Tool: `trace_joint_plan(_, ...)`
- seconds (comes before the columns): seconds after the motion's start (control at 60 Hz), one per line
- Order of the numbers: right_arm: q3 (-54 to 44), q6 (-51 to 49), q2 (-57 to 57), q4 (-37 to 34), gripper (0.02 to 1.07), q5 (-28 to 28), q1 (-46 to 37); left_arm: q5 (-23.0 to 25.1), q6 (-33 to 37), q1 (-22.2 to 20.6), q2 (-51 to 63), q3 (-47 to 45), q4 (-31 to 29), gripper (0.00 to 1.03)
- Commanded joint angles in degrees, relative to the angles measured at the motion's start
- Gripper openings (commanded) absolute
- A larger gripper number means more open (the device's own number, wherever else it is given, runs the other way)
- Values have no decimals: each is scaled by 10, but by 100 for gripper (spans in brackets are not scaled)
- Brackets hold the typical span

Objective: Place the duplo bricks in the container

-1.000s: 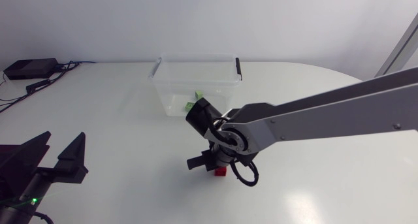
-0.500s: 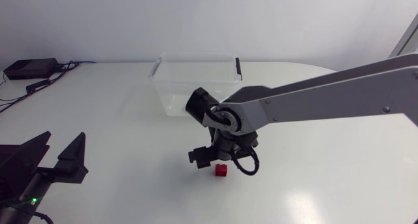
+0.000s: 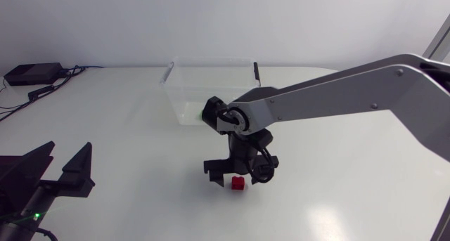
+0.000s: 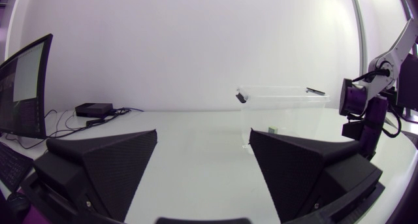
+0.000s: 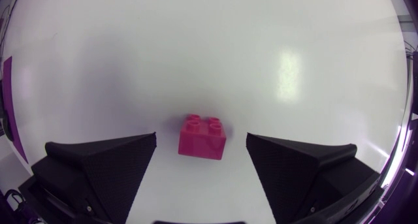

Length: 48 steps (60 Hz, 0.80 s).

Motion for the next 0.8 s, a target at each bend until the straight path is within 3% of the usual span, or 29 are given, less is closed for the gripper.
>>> trace_joint_plan(0.0,14,20,21,-16,101,-14,-8,-2,4,-2,-6,-10,4,99)
trace_joint_plan(0.15,39,9,32,-41,85,-22,-8,-2,4,-2,-6,-10,4,99)
trace_joint_plan(0.2,44,6,34,-44,73,-20,-7,-2,4,-2,-6,-10,4,99)
trace_joint_plan(0.25,51,-3,36,-42,49,-9,-7,-2,4,-2,-6,-10,4,99)
trace_joint_plan(0.517,59,-25,46,-50,38,-5,-13,-2,4,-2,-6,-10,4,99)
trace_joint_plan(0.633,62,-25,47,-52,24,-7,-20,-2,4,-2,-6,-10,4,99)
trace_joint_plan(0.783,61,-29,43,-52,24,7,-22,-2,4,-2,-6,-10,4,99)
